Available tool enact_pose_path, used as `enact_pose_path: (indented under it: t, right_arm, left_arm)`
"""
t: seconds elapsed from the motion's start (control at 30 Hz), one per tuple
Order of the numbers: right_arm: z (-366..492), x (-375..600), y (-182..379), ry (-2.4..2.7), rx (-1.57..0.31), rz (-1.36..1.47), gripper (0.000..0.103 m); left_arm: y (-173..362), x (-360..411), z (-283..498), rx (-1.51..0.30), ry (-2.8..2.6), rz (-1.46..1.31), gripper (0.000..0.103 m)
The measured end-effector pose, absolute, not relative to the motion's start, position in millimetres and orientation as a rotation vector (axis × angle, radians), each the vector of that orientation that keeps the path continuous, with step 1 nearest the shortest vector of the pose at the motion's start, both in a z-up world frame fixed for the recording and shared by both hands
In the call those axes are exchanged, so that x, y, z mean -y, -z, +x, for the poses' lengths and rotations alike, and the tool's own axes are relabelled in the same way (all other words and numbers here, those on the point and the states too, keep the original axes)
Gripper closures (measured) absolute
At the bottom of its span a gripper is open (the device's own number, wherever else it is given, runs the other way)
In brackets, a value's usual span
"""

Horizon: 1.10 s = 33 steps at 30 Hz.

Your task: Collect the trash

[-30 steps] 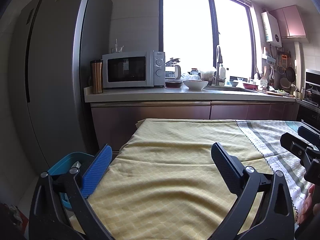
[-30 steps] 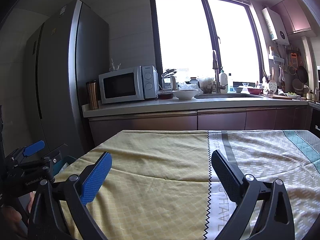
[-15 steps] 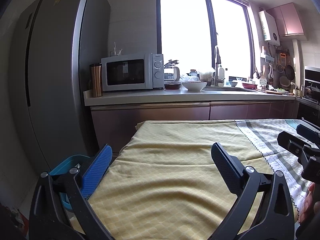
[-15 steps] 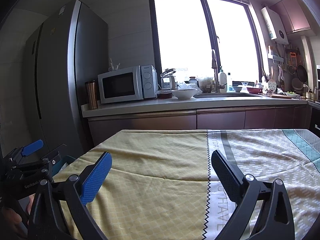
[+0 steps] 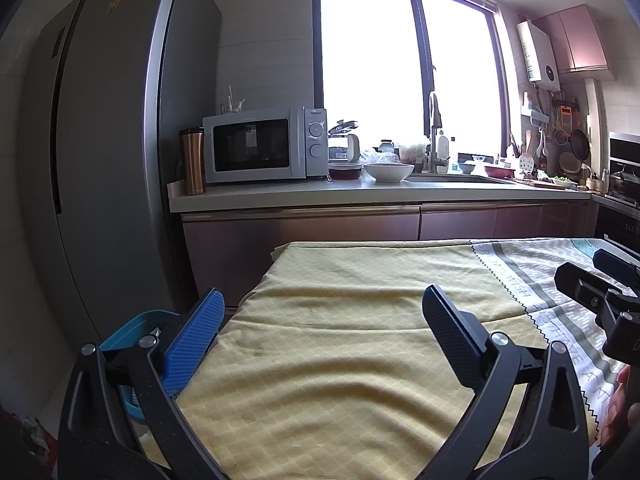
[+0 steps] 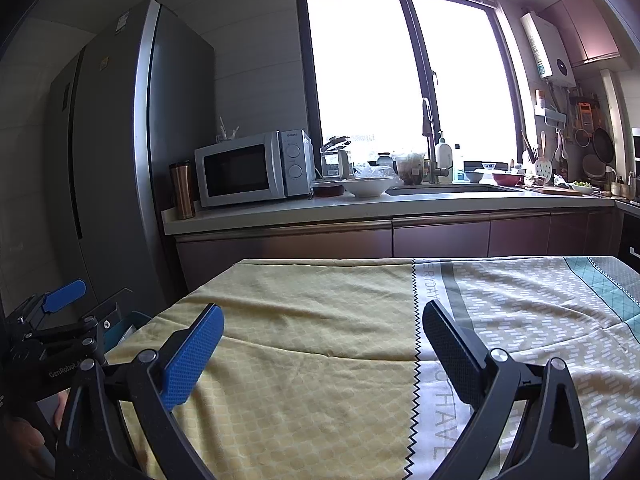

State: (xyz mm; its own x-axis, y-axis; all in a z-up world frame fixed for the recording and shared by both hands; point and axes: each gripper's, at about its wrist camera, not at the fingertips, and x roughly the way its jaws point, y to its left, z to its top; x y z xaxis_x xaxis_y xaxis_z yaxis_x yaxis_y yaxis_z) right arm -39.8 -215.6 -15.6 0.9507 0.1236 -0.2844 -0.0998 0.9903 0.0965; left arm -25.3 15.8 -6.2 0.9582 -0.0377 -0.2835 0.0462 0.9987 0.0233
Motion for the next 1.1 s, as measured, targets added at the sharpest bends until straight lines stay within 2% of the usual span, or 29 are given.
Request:
enact_pose_path:
  t: [1.1]
  right_arm:
    - [-48.1, 204.7, 20.5, -0.074, -0.269, 0.086, 0.007]
  left_arm:
    - [8.0, -16.6, -25.0, -0.278, 0.028, 0.03, 0.005]
